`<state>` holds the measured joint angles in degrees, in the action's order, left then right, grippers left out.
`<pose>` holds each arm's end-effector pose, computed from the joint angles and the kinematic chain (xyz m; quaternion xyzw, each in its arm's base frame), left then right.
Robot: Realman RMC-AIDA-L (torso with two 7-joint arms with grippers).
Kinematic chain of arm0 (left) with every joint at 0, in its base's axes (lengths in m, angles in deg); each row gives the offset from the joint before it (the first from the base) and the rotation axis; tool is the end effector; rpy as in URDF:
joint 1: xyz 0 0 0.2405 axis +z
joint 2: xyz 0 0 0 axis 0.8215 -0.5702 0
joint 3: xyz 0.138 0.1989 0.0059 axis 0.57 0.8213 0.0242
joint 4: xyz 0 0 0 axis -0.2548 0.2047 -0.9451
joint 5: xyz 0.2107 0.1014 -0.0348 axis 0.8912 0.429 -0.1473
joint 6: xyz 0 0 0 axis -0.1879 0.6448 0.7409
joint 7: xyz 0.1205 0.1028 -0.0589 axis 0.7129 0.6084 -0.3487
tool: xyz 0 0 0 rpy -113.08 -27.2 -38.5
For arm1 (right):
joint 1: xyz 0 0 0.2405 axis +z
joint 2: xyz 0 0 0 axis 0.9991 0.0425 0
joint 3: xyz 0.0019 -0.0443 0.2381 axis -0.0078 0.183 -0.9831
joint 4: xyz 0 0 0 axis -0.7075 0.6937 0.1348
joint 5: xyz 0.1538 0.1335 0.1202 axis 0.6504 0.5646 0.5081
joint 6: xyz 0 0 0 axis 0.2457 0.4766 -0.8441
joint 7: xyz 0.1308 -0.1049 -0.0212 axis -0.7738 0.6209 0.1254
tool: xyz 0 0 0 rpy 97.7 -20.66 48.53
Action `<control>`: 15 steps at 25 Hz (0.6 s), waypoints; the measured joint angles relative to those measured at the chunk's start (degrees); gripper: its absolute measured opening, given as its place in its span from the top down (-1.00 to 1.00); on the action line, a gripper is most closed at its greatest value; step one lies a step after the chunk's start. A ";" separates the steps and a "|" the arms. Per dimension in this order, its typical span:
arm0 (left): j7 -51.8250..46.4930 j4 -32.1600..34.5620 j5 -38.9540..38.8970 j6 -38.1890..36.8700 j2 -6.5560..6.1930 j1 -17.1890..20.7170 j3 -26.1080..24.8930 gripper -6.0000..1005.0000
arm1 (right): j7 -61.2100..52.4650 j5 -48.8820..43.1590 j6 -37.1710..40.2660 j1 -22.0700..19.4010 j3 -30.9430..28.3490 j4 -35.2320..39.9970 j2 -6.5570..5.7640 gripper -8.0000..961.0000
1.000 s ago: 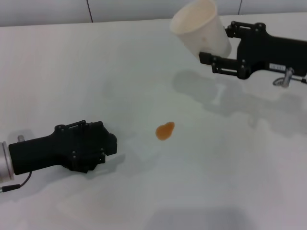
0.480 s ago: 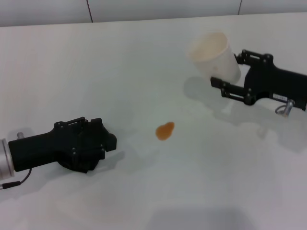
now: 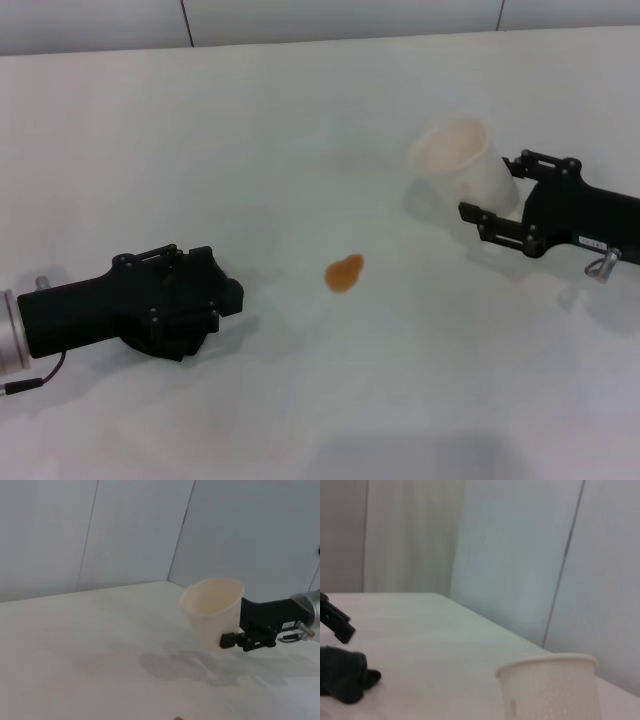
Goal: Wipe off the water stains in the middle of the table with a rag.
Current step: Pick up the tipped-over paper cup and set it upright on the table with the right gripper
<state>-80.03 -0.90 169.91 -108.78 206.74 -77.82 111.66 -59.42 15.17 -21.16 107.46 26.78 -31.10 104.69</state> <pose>-0.3030 0.3016 -0.0311 -0.9223 -0.2549 -0.2604 0.1288 0.2833 0.3666 -0.0319 -0.9222 0.0773 0.2102 0.3152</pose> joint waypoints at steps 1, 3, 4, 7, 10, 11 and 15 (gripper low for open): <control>0.00 0.00 0.00 0.00 0.00 0.00 0.00 -0.60 | 0.01 0.00 -0.47 -0.10 0.00 -0.26 0.02 -0.37; 0.00 0.00 0.00 0.00 0.00 0.00 0.00 -0.60 | 0.02 0.00 -1.43 -0.22 0.01 -0.82 0.06 -0.37; 0.00 0.00 0.00 0.00 0.02 0.00 0.00 -0.60 | 0.03 0.00 -2.01 -0.24 0.06 -1.24 0.08 -0.37; 0.00 0.00 0.00 0.00 0.06 0.00 0.00 -0.60 | 0.04 0.01 -2.86 -0.30 0.10 -1.99 0.13 -0.36; 0.00 0.00 0.00 0.00 0.08 0.00 0.00 -0.60 | 0.28 0.03 -3.02 -0.40 -0.07 -2.46 0.10 -0.36; 0.00 0.00 0.00 0.00 0.09 0.00 0.00 -0.60 | 0.46 0.04 -3.02 -0.45 -0.15 -2.54 0.09 -0.36; 0.00 0.00 0.00 0.00 0.09 0.00 0.00 -0.60 | 1.53 0.22 -3.02 -0.56 -0.23 -3.43 0.08 -0.36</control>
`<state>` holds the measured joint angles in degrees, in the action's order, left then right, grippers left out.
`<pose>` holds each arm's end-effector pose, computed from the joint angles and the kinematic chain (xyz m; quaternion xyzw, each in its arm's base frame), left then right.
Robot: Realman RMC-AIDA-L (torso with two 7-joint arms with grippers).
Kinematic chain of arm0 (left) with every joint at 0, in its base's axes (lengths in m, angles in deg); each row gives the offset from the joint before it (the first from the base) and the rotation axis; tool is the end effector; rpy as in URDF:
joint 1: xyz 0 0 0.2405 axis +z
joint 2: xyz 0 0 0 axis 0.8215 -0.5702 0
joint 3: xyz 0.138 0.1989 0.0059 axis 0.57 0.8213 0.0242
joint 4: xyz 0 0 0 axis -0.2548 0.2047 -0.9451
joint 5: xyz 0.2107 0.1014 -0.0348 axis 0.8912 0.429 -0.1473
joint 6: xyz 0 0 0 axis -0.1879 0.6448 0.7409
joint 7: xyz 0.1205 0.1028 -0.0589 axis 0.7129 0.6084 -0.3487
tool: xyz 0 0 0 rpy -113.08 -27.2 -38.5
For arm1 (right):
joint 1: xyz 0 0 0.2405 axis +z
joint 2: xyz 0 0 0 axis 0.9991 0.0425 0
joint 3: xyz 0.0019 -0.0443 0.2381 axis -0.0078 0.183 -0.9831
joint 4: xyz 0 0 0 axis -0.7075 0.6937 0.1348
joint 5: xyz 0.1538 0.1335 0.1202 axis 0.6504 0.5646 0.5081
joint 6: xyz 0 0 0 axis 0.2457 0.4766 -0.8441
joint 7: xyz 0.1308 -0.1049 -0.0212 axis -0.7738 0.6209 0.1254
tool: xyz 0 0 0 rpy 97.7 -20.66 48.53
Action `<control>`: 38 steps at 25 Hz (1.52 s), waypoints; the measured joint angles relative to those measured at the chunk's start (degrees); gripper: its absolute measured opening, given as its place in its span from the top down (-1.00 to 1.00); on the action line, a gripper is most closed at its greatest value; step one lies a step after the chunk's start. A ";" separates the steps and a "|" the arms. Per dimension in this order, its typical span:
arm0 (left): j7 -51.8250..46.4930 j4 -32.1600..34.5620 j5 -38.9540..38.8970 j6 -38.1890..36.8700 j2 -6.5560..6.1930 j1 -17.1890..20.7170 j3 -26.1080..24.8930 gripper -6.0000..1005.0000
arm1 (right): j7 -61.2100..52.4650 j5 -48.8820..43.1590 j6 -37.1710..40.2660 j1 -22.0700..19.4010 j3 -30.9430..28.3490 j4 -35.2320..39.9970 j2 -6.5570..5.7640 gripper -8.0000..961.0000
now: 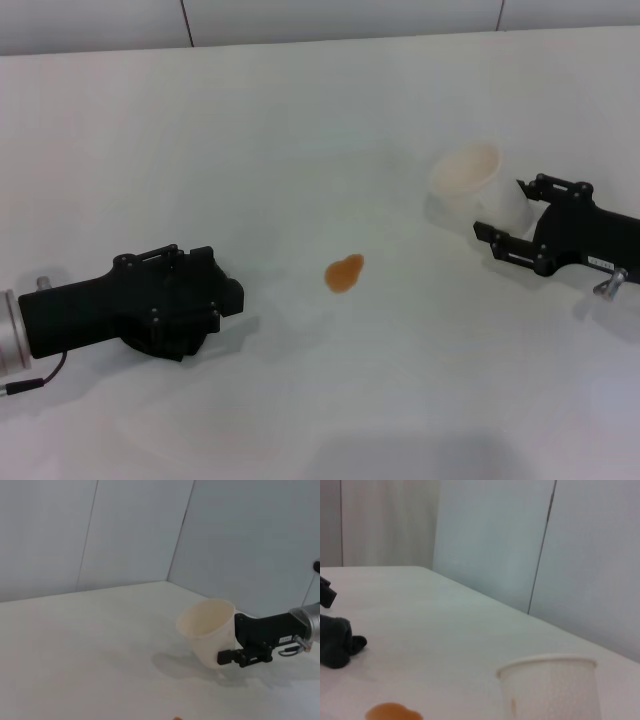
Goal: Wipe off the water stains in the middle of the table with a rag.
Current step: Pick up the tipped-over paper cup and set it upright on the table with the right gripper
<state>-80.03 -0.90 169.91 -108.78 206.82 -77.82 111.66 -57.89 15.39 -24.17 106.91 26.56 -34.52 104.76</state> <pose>-0.3026 0.3015 -0.0316 -0.9222 -0.2550 -0.2610 0.1284 0.3076 0.3597 -0.0389 -0.9202 0.1083 0.1822 0.3290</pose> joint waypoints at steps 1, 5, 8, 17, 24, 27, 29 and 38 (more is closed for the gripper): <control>0.00 0.00 0.00 0.00 0.00 0.00 0.00 -0.60 | 0.09 0.03 0.00 -0.01 0.00 -0.34 0.00 -0.36; 0.00 0.00 0.00 0.00 0.00 0.00 0.00 -0.60 | 0.95 0.06 -0.19 0.06 -0.02 -1.27 0.01 -0.36; 0.00 0.00 0.00 0.00 0.00 -0.06 0.00 -0.60 | 1.83 0.14 -0.36 0.10 -0.02 -1.89 0.07 -0.36; 0.00 0.00 0.00 0.00 -0.08 -0.09 0.00 -0.60 | 1.99 0.11 -0.49 -0.03 0.14 -2.10 0.08 -0.36; 0.00 0.00 0.00 0.00 -0.19 -0.10 0.00 -0.60 | 1.87 0.04 -0.62 -0.30 0.20 -2.12 0.01 -0.36; 0.00 0.00 0.00 0.00 -0.24 -0.14 0.00 -0.60 | 1.92 0.06 -1.00 -0.41 0.23 -2.17 -0.01 -0.35; 0.00 0.00 0.00 0.00 -0.26 -0.24 0.00 -0.60 | 1.93 -0.02 -1.48 -0.53 0.29 -2.22 -0.01 -0.35; 0.00 0.00 0.00 0.00 -0.35 -0.27 0.00 -0.60 | 2.21 -0.25 -1.51 -1.41 0.43 -1.71 -0.10 -0.35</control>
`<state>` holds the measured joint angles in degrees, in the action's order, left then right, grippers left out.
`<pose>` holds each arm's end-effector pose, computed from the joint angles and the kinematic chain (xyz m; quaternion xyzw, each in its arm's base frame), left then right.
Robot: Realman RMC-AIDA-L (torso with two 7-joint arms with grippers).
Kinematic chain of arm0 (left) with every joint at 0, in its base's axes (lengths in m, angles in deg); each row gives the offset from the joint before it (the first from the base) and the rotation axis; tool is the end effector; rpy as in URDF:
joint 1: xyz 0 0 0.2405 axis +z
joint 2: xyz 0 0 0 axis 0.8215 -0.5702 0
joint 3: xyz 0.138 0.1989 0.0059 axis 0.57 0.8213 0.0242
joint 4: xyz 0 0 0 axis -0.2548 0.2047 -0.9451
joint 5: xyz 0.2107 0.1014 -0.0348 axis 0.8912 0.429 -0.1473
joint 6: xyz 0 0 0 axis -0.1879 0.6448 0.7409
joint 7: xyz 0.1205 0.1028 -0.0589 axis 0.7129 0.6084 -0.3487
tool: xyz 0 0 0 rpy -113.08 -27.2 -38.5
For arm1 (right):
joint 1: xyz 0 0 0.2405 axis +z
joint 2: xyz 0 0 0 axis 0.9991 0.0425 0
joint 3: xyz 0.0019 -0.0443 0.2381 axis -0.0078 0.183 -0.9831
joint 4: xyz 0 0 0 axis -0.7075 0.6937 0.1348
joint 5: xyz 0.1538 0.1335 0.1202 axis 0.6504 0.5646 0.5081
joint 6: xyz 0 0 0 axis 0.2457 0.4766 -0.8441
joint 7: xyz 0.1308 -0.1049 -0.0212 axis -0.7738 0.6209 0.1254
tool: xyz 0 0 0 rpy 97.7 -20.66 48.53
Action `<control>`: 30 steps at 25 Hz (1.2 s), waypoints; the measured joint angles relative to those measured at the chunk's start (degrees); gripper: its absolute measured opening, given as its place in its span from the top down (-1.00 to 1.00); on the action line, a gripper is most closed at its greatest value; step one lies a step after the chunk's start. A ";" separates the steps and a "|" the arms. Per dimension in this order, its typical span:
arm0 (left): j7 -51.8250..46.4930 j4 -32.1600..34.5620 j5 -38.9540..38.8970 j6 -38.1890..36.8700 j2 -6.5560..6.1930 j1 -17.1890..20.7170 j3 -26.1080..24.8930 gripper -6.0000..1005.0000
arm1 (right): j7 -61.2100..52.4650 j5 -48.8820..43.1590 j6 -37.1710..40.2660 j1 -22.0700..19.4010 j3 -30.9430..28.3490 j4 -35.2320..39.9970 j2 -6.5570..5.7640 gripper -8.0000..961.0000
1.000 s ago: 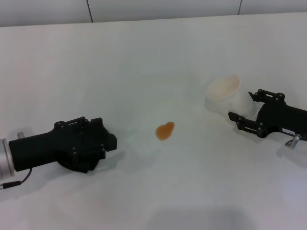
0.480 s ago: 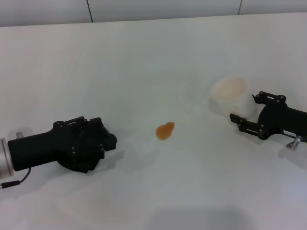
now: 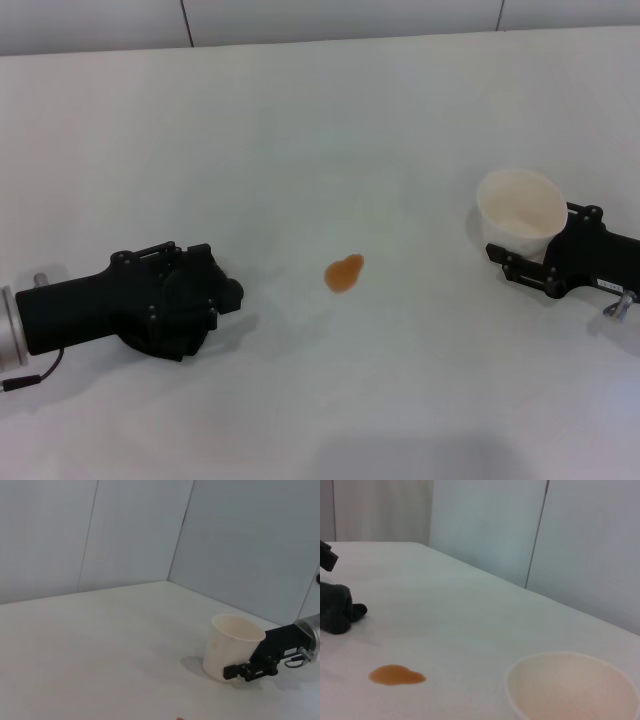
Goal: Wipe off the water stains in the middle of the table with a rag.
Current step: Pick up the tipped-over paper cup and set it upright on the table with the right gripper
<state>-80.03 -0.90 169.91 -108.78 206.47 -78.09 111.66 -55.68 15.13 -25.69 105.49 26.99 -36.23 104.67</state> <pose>-0.3027 0.3035 -0.0292 -0.9233 -0.2522 -0.2590 0.1296 0.3271 0.3475 -0.0441 -0.9223 0.1181 0.1558 0.3335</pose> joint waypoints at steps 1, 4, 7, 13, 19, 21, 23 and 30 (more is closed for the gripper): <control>0.00 0.00 0.00 0.00 0.00 0.01 0.00 -0.60 | 0.00 -0.07 0.00 0.00 0.01 0.09 0.00 -0.35; 0.00 0.00 0.00 0.00 -0.06 0.18 0.00 -0.60 | -0.22 -0.14 -0.04 0.00 0.05 0.38 0.00 -0.35; 0.00 0.00 0.00 0.00 -0.08 0.15 0.00 -0.60 | -1.20 -0.15 0.07 0.03 0.14 0.66 -0.05 -0.33; 0.00 0.00 0.00 0.00 -0.09 0.01 0.00 -0.60 | -6.52 -3.85 0.38 -0.07 0.30 3.39 -0.39 -0.58; 0.00 0.00 0.00 0.04 -0.18 0.03 0.00 -0.60 | -7.85 -5.26 0.45 -0.37 0.16 4.64 -0.30 -0.82; 0.00 0.00 0.00 0.05 -0.18 0.02 0.00 -0.60 | -7.91 -5.27 0.46 -0.40 0.14 4.80 -0.31 -0.82; 0.00 0.00 0.00 0.06 -0.18 0.02 0.00 -0.60 | -8.10 -5.27 0.50 -0.55 0.14 5.37 -0.33 -0.82; 0.00 0.00 0.00 0.29 -0.18 0.03 0.00 -0.60 | -13.65 -10.17 0.34 -2.32 0.09 10.12 -0.44 -0.82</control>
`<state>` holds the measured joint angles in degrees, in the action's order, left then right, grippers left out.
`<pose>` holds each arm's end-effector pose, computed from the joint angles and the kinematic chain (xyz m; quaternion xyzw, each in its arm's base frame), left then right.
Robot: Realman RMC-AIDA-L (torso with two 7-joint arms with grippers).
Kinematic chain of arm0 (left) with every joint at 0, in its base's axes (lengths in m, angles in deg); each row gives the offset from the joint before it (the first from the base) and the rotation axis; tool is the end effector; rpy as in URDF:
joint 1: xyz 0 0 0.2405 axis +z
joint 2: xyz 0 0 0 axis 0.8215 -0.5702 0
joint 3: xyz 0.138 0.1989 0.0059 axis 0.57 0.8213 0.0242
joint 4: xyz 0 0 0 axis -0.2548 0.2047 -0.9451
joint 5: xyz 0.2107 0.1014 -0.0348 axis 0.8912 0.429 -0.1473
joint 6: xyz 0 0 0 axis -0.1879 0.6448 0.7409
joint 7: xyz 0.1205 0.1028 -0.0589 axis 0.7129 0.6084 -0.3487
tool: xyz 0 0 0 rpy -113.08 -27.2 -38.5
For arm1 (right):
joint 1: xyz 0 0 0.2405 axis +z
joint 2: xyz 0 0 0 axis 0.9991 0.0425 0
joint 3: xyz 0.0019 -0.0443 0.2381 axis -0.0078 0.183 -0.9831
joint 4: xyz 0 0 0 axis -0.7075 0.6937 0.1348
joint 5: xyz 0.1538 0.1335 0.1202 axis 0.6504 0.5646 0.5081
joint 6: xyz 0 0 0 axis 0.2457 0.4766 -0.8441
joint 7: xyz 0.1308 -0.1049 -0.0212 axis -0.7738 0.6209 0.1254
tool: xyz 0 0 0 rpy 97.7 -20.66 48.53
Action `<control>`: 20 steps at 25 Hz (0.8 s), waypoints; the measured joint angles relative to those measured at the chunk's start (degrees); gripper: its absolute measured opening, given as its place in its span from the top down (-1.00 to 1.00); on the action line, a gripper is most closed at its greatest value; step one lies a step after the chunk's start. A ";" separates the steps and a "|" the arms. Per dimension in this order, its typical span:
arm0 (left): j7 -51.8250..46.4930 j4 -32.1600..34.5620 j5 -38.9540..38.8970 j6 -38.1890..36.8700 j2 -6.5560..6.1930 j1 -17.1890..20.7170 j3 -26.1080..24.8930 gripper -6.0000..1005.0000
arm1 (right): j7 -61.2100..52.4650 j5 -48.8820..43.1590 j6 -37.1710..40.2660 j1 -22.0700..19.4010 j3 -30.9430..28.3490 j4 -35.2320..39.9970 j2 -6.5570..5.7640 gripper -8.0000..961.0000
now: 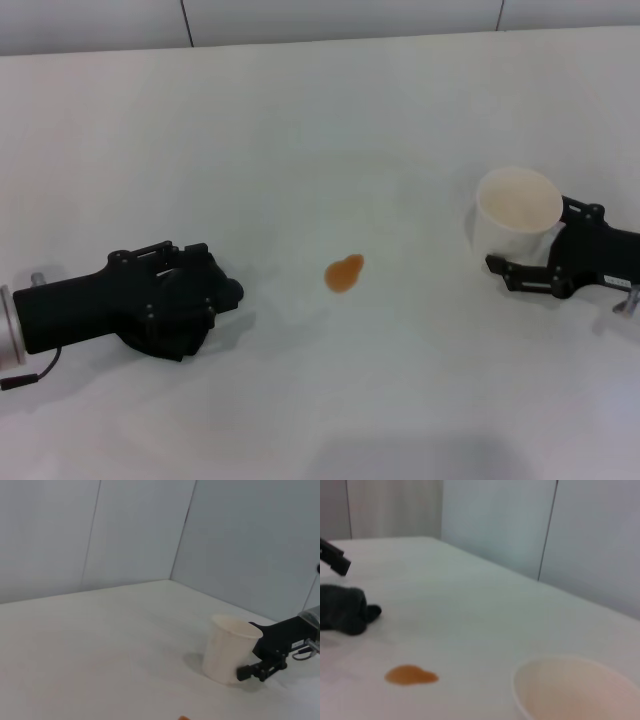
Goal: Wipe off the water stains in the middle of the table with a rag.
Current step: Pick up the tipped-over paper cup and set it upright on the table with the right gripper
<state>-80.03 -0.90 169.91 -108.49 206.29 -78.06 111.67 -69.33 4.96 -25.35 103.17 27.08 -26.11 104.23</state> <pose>-0.3043 0.3042 -0.0281 -0.9235 -0.2528 -0.2564 0.1325 0.3161 0.3510 -0.0312 -0.9338 0.1331 0.1398 0.3014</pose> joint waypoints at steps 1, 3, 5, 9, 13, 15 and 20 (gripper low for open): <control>0.00 0.00 0.00 0.13 0.00 -0.04 0.00 -0.60 | -1.21 -1.27 -0.10 -0.35 0.00 1.08 -0.01 -0.82; 0.00 0.00 0.00 0.22 0.00 -0.08 0.00 -0.60 | -2.91 -3.11 -0.14 -0.93 -0.03 2.73 -0.01 -0.82; 0.00 0.00 0.00 0.27 0.00 -0.13 0.00 -0.60 | -3.76 -3.83 -0.07 -1.34 -0.07 3.83 -0.01 -0.82; 0.00 0.00 0.00 0.33 -0.04 -0.14 0.00 -0.60 | -4.69 -4.26 0.28 -2.90 -0.11 6.72 -0.01 -0.82; 0.00 0.00 0.00 0.34 -0.06 -0.12 0.00 -0.59 | -7.73 -7.30 0.28 -3.97 -0.19 9.53 -0.01 -0.82; 0.00 0.00 0.00 0.34 -0.07 -0.11 0.00 -0.59 | -10.23 -9.96 0.28 -4.15 -0.49 10.76 0.00 -0.82; 0.00 0.00 0.00 0.34 -0.09 -0.11 0.00 -0.59 | -15.31 -14.33 0.38 -5.43 -0.80 14.96 0.00 -0.82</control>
<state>-80.03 -0.90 169.92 -108.15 206.20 -78.17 111.66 -84.64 -9.37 -24.97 97.74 26.28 -11.15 104.23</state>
